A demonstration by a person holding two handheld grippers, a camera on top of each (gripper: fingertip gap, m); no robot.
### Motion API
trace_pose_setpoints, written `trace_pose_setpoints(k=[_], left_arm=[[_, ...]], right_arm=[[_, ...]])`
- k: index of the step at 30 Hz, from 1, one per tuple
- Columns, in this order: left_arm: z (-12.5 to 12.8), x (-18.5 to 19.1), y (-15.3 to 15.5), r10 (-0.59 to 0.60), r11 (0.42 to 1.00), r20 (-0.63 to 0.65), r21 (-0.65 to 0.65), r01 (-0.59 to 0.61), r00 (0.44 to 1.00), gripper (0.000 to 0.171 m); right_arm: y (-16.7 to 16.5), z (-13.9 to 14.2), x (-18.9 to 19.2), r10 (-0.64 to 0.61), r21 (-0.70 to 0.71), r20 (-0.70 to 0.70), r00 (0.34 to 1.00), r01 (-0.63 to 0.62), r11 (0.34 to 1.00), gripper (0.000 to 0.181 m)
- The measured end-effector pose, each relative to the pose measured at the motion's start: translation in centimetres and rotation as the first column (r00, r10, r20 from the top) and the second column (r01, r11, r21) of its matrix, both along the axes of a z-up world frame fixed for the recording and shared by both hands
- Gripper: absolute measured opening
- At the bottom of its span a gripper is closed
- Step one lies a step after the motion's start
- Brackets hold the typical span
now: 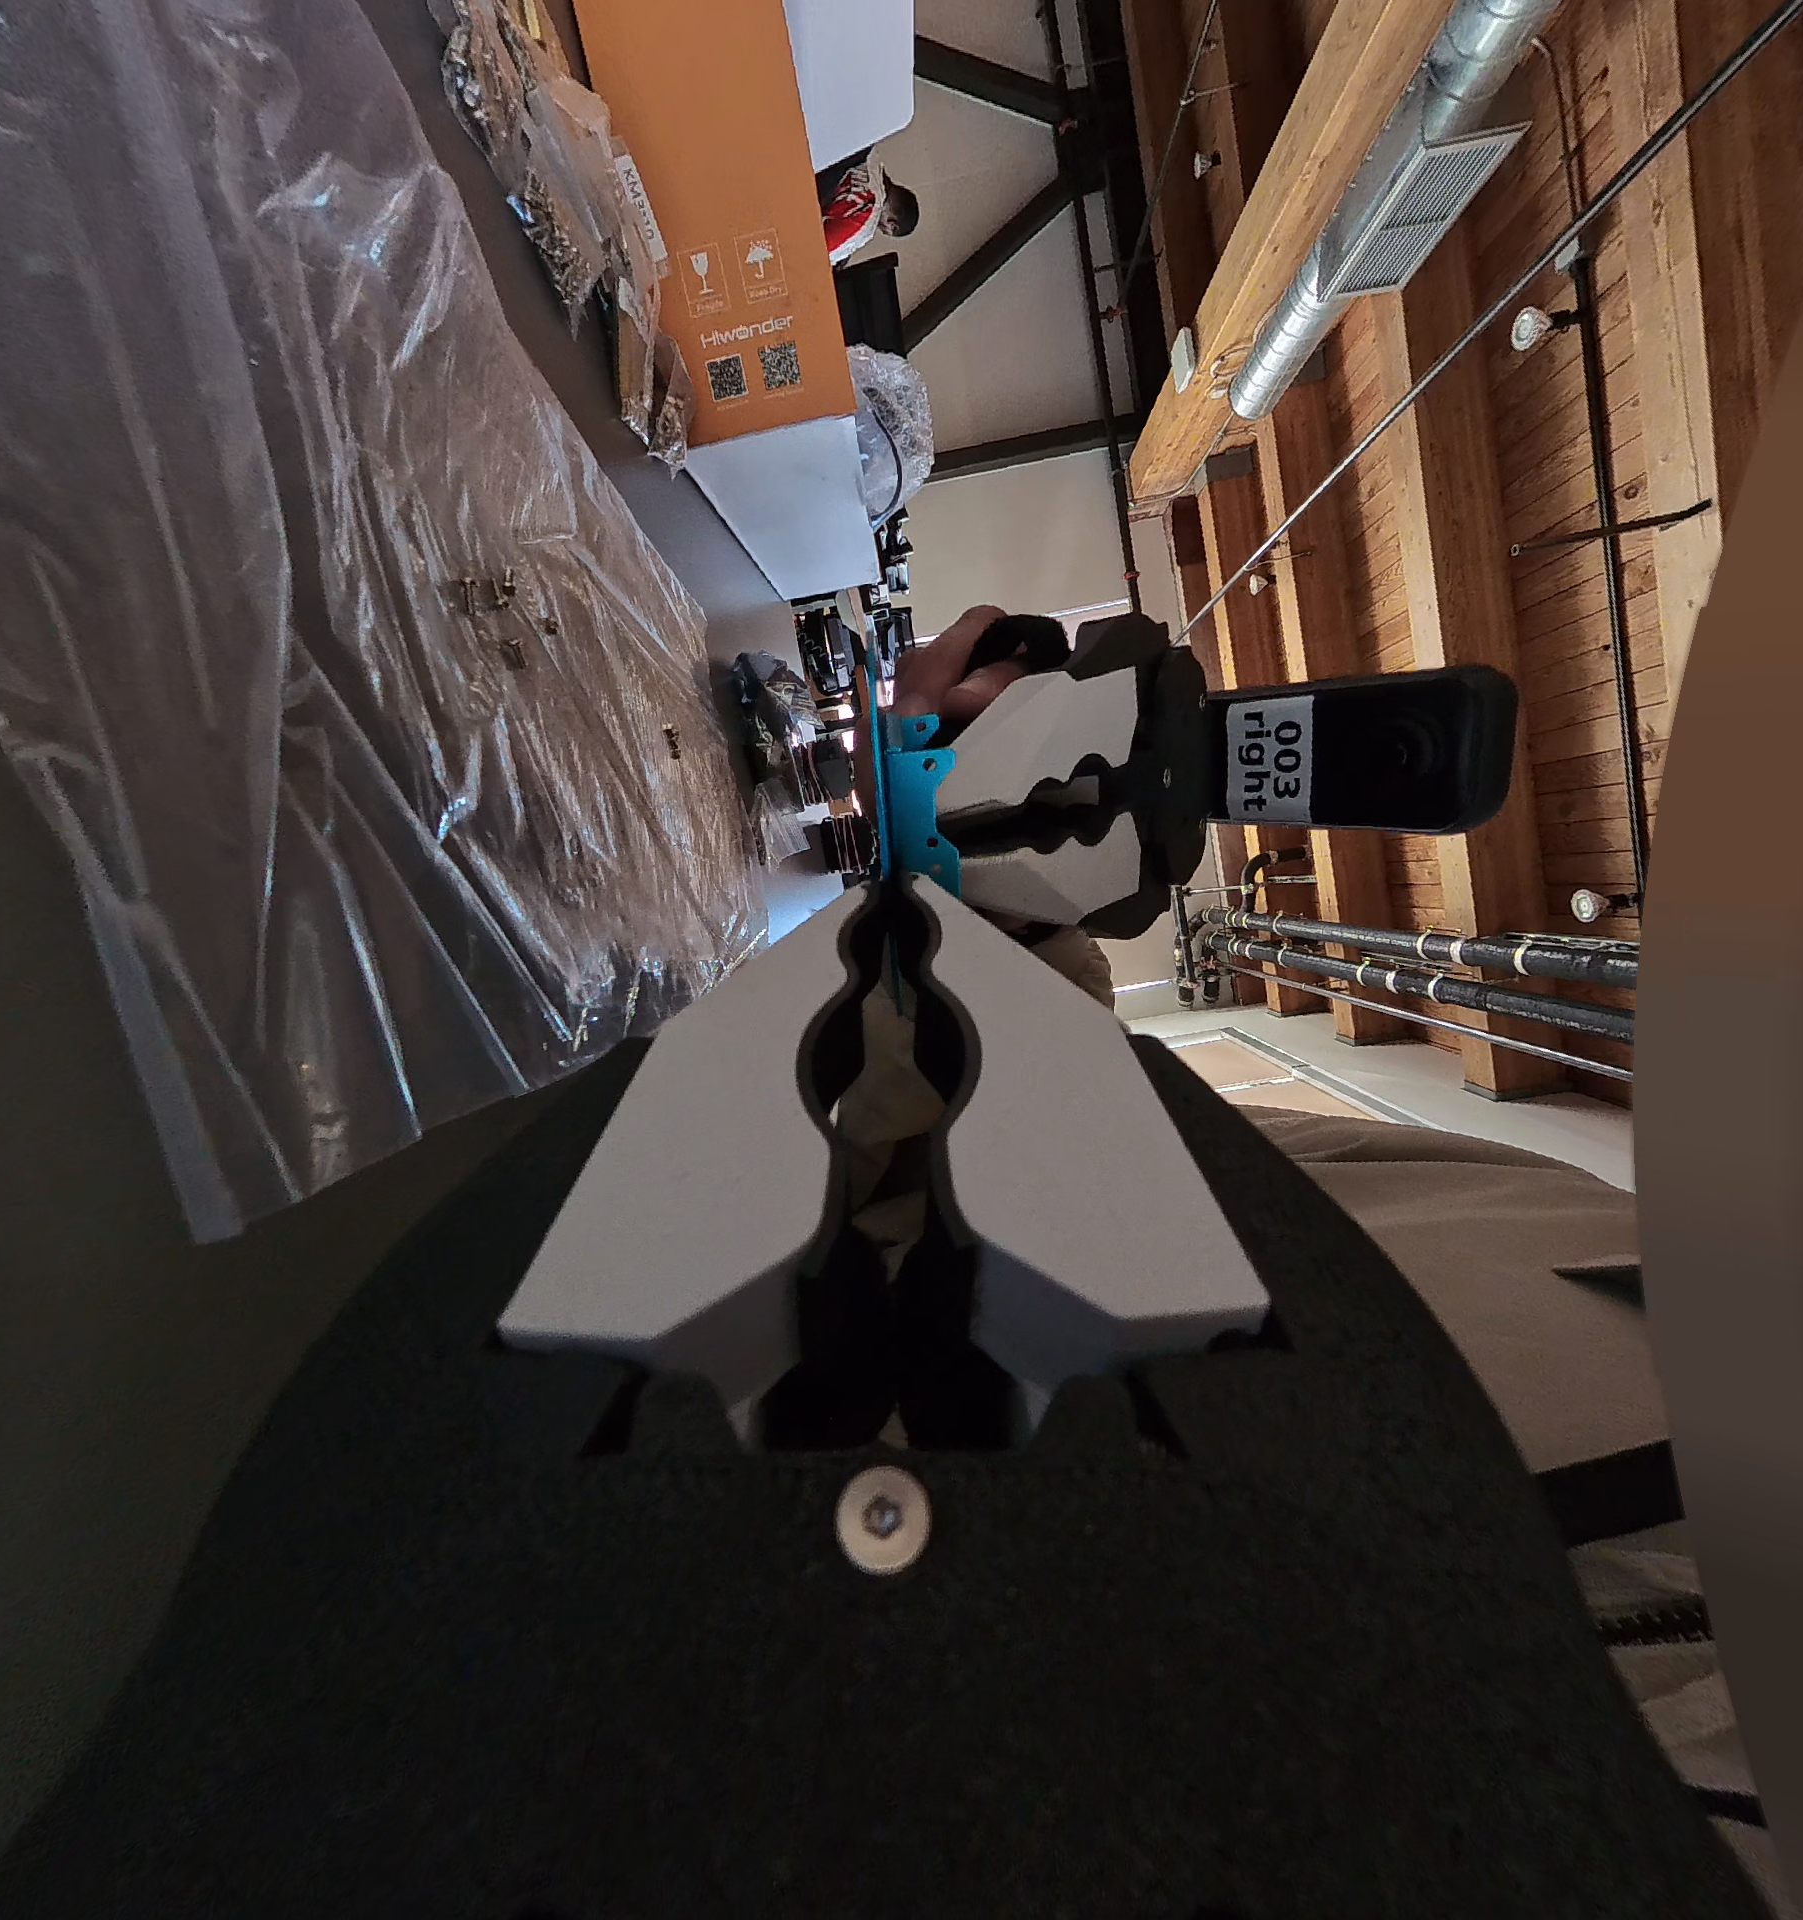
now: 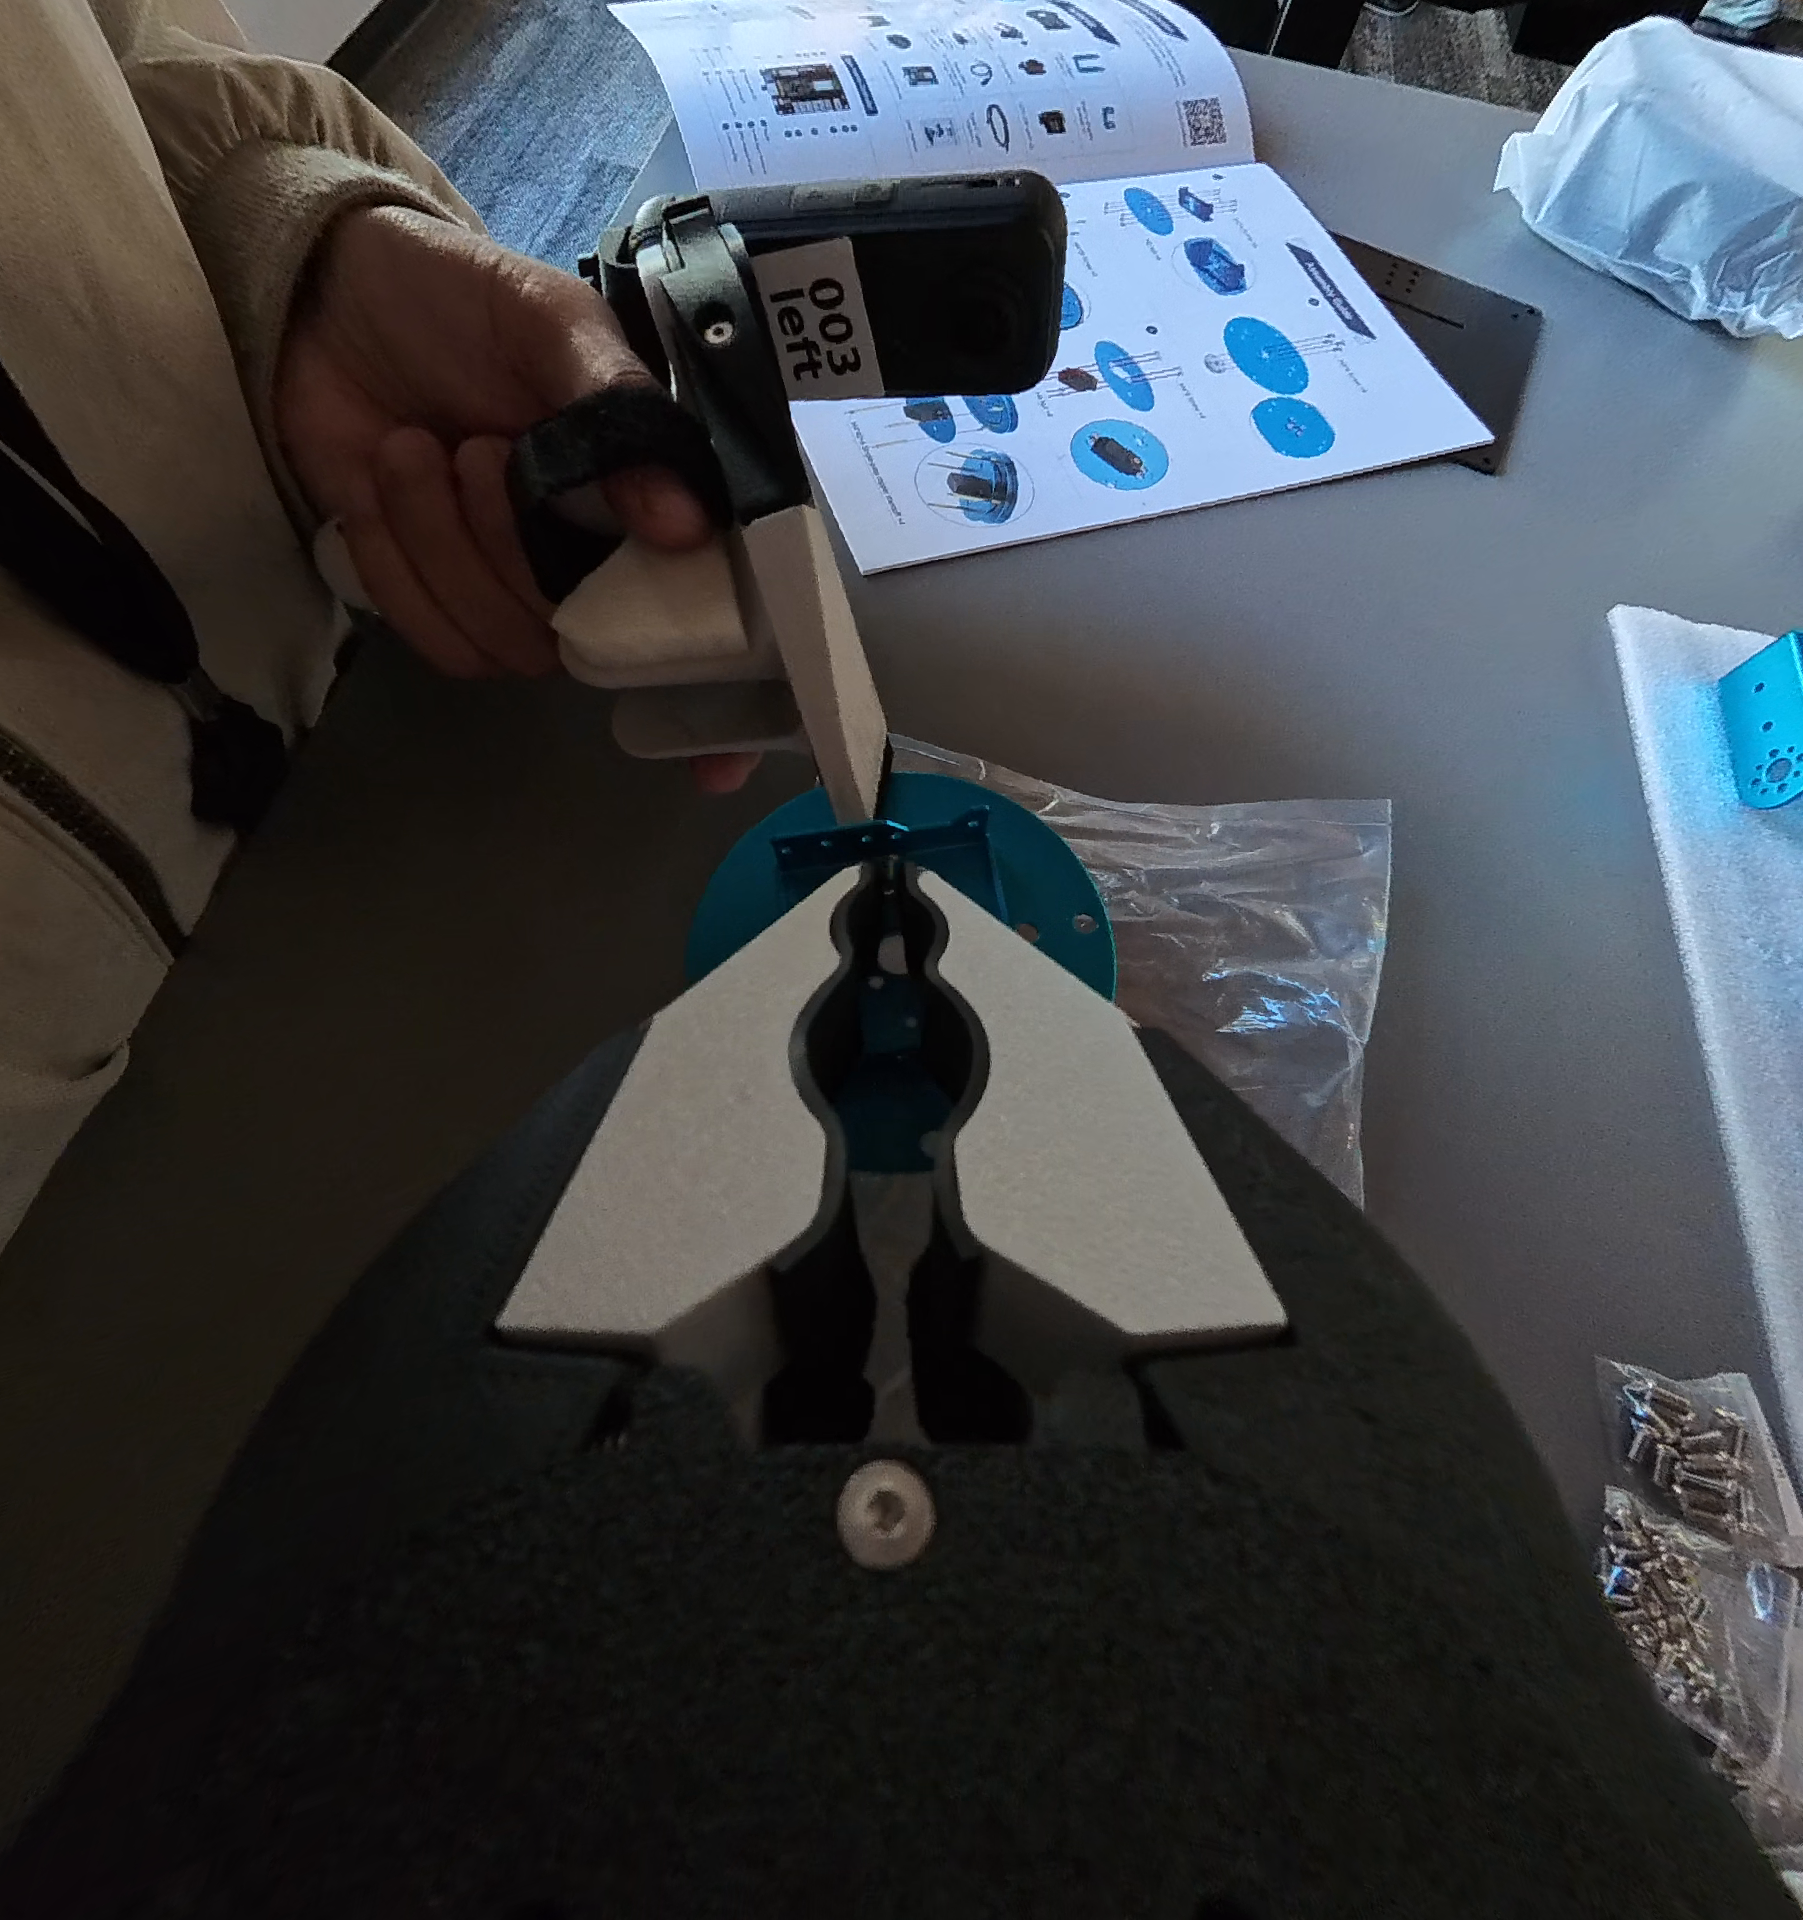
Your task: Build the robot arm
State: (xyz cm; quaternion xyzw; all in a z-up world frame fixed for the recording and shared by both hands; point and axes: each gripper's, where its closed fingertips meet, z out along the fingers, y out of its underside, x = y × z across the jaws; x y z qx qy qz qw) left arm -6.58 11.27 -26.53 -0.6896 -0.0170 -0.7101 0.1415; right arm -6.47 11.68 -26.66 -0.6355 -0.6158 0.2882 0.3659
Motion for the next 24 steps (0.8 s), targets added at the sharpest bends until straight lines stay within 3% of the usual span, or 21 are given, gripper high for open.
trace_pose_setpoints(k=[18, 24], left_arm=[[-0.1, 0.0, 0.2, 0.008, 1.000, 0.004, -0.005, -0.008, 1.000, 0.000], [-0.2, -0.1, 0.2, 0.011, 1.000, -0.002, -0.002, -0.011, 1.000, 0.000]], right_arm=[[-0.1, 1.0, 0.2, -0.033, 0.009, -0.012, 0.999, 0.033, 0.999, 0.004], [-1.1, 0.5, -0.2, -0.038, -0.067, 0.038, 0.999, 0.041, 0.997, 0.023]])
